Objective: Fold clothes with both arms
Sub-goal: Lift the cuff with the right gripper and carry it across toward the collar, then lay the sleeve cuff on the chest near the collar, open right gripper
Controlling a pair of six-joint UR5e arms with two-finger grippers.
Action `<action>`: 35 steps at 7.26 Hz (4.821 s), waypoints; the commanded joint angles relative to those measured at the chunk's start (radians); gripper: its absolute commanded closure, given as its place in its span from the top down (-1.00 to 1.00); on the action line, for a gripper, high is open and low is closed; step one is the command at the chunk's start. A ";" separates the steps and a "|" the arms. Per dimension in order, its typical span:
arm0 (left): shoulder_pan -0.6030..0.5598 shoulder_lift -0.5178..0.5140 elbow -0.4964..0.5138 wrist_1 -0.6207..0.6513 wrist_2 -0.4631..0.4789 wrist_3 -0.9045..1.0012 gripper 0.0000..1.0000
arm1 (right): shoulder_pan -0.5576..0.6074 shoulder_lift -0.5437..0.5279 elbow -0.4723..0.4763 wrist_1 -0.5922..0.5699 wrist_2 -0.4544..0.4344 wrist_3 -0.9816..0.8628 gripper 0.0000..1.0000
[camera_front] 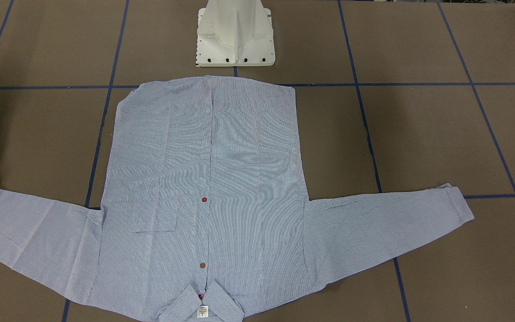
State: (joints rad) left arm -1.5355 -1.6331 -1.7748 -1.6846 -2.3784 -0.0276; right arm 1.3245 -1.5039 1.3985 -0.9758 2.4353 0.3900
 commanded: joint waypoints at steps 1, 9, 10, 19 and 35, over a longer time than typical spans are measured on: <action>0.000 -0.002 0.003 0.000 0.002 0.000 0.99 | 0.044 0.007 0.173 -0.006 0.050 0.003 -1.00; 0.000 0.001 0.020 0.000 0.001 0.003 0.99 | -0.435 0.682 0.132 -0.694 -0.335 0.009 -1.00; 0.000 0.001 0.024 0.000 -0.001 0.003 0.99 | -0.468 0.817 -0.009 -0.695 -0.369 0.013 -1.00; 0.000 -0.001 0.063 -0.010 -0.001 0.008 0.99 | -0.626 0.961 -0.229 -0.460 -0.550 0.185 -1.00; 0.000 -0.022 0.097 -0.026 -0.002 -0.103 0.99 | -0.697 0.999 -0.559 -0.052 -0.751 0.745 0.86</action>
State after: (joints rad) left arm -1.5355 -1.6551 -1.6789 -1.7104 -2.3807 -0.1292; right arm 0.6302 -0.5181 0.8637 -1.0363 1.6843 1.1325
